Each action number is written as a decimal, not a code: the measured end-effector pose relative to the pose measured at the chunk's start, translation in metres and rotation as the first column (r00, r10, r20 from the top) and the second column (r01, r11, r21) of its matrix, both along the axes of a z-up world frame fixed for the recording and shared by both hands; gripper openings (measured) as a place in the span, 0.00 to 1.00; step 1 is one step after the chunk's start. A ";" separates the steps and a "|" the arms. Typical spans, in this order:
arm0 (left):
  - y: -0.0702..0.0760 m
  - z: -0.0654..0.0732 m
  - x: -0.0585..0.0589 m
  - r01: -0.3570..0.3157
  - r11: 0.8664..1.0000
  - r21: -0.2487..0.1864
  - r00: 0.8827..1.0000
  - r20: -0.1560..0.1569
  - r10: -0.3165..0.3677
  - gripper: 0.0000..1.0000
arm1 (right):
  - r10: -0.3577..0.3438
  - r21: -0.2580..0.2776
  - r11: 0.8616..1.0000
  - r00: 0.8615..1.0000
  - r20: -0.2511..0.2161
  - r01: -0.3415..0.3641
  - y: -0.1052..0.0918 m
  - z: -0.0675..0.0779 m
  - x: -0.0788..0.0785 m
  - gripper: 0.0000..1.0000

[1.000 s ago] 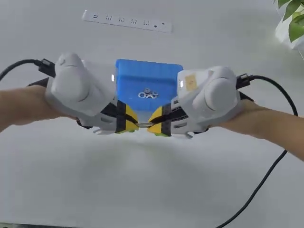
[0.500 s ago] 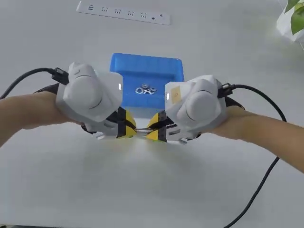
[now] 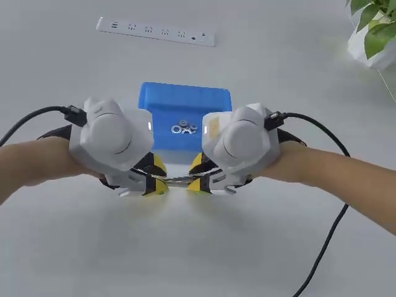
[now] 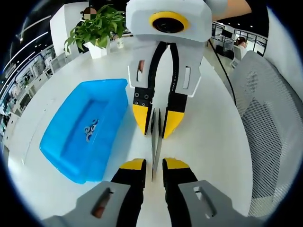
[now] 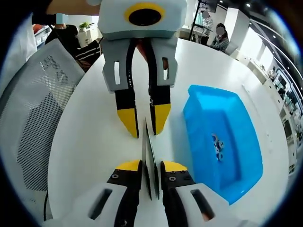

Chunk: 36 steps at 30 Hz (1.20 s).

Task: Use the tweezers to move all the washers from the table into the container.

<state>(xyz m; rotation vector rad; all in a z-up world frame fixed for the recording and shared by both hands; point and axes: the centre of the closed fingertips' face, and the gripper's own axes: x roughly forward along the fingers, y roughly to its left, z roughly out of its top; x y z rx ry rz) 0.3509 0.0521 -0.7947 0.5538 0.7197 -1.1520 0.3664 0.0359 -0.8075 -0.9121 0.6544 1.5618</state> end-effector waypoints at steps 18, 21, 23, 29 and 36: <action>0.042 0.036 -0.018 -0.217 0.968 -0.128 0.975 0.015 0.221 0.38 | -0.238 0.184 0.951 0.969 -0.068 0.247 -0.029 0.051 0.005 0.25; 0.041 0.050 -0.022 -0.259 0.941 -0.216 0.964 -0.002 0.265 0.39 | -0.261 0.214 0.939 0.963 -0.066 0.269 -0.037 0.062 0.007 0.25; 0.043 0.056 -0.024 -0.265 0.936 -0.232 0.961 0.012 0.276 0.42 | -0.271 0.223 0.935 0.961 -0.058 0.277 -0.041 0.067 0.009 0.25; 0.050 0.075 -0.022 -0.308 0.906 -0.290 0.939 0.061 0.339 0.69 | -0.247 0.382 0.879 0.957 -0.151 0.287 -0.034 0.105 -0.009 0.48; 0.047 0.095 -0.031 -0.316 0.906 -0.280 0.938 0.048 0.342 0.95 | -0.245 0.438 0.855 0.960 -0.132 0.279 -0.044 0.132 -0.021 0.70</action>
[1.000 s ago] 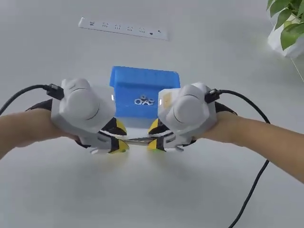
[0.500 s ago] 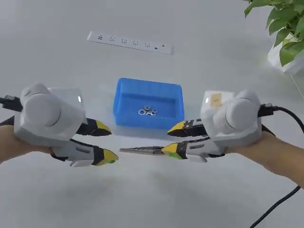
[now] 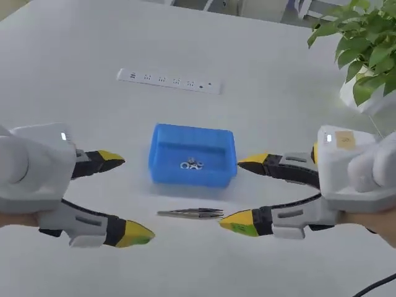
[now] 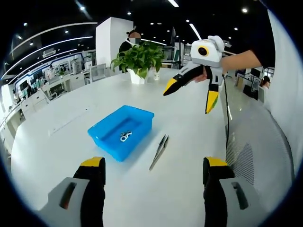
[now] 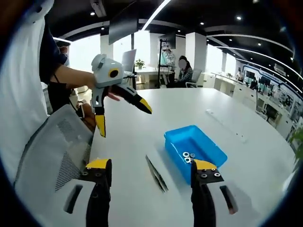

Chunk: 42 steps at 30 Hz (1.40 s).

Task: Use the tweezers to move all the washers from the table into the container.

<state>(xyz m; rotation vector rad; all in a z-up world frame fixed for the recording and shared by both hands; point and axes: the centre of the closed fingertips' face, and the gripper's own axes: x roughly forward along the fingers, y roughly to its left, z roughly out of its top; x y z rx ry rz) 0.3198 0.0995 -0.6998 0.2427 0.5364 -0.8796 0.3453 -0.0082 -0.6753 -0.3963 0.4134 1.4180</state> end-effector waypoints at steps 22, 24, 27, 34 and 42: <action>0.014 0.049 -0.015 -0.020 0.998 0.061 0.992 0.129 0.012 0.99 | -0.091 -0.013 0.996 0.992 0.089 0.092 -0.040 0.014 -0.013 1.00; 0.014 0.050 -0.014 -0.017 0.997 0.071 0.990 0.142 0.007 0.99 | -0.088 -0.021 0.996 0.992 0.090 0.091 -0.041 0.013 -0.014 1.00; 0.013 0.052 -0.015 -0.016 0.997 0.074 0.989 0.147 0.005 1.00 | -0.092 -0.023 0.995 0.992 0.090 0.095 -0.042 0.013 -0.014 1.00; 0.014 0.053 -0.015 -0.016 0.996 0.092 0.985 0.173 0.000 1.00 | -0.102 -0.014 0.995 0.991 0.081 0.104 -0.041 0.016 -0.009 1.00; 0.018 0.053 -0.016 -0.017 0.995 0.103 0.985 0.172 -0.001 1.00 | -0.090 -0.011 0.996 0.992 0.086 0.091 -0.036 0.020 -0.011 1.00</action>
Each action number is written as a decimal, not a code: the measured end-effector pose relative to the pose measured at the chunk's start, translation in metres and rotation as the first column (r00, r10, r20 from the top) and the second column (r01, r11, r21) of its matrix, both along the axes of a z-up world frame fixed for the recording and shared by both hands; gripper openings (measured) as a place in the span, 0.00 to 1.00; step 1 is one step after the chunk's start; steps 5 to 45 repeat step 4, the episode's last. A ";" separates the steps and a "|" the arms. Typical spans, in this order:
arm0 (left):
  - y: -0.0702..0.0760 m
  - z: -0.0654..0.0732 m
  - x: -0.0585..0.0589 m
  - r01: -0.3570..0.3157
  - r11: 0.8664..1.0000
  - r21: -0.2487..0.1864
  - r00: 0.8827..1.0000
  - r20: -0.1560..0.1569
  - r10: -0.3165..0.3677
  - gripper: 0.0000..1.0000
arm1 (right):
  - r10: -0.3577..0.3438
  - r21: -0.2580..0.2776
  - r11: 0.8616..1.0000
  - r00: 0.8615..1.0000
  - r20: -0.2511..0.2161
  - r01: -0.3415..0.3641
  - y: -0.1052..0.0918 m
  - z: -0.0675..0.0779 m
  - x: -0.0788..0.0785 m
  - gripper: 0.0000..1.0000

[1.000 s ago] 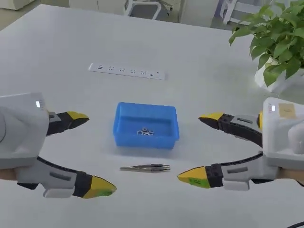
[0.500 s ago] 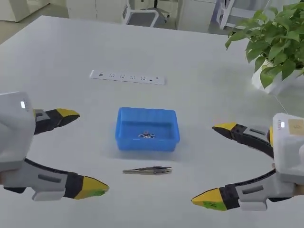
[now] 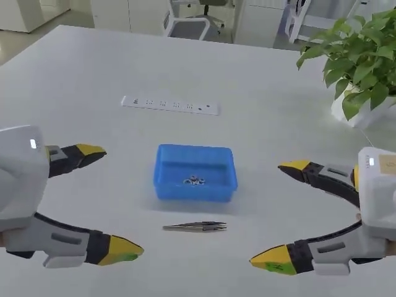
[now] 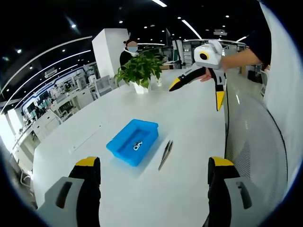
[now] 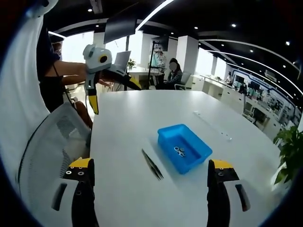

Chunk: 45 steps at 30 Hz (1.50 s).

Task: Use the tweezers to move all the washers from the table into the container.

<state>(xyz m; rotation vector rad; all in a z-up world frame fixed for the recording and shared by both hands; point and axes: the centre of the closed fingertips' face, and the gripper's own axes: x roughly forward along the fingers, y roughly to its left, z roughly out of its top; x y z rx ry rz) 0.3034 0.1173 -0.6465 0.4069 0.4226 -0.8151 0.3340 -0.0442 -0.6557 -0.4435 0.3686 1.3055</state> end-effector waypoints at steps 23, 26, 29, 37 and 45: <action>0.001 0.002 0.001 -0.005 1.000 -0.006 1.000 -0.001 0.005 1.00 | -0.005 0.009 1.000 1.000 -0.008 0.005 0.001 0.001 0.000 1.00; 0.001 0.002 0.001 -0.005 1.000 -0.006 1.000 -0.001 0.005 1.00 | -0.005 0.009 1.000 1.000 -0.008 0.005 0.001 0.001 0.000 1.00; 0.001 0.002 0.001 -0.005 1.000 -0.006 1.000 -0.001 0.005 1.00 | -0.005 0.009 1.000 1.000 -0.008 0.005 0.001 0.001 0.000 1.00; 0.001 0.002 0.001 -0.005 1.000 -0.006 1.000 -0.001 0.005 1.00 | -0.005 0.009 1.000 1.000 -0.008 0.005 0.001 0.001 0.000 1.00; 0.001 0.002 0.001 -0.005 1.000 -0.006 1.000 -0.001 0.005 1.00 | -0.005 0.009 1.000 1.000 -0.008 0.005 0.001 0.001 0.000 1.00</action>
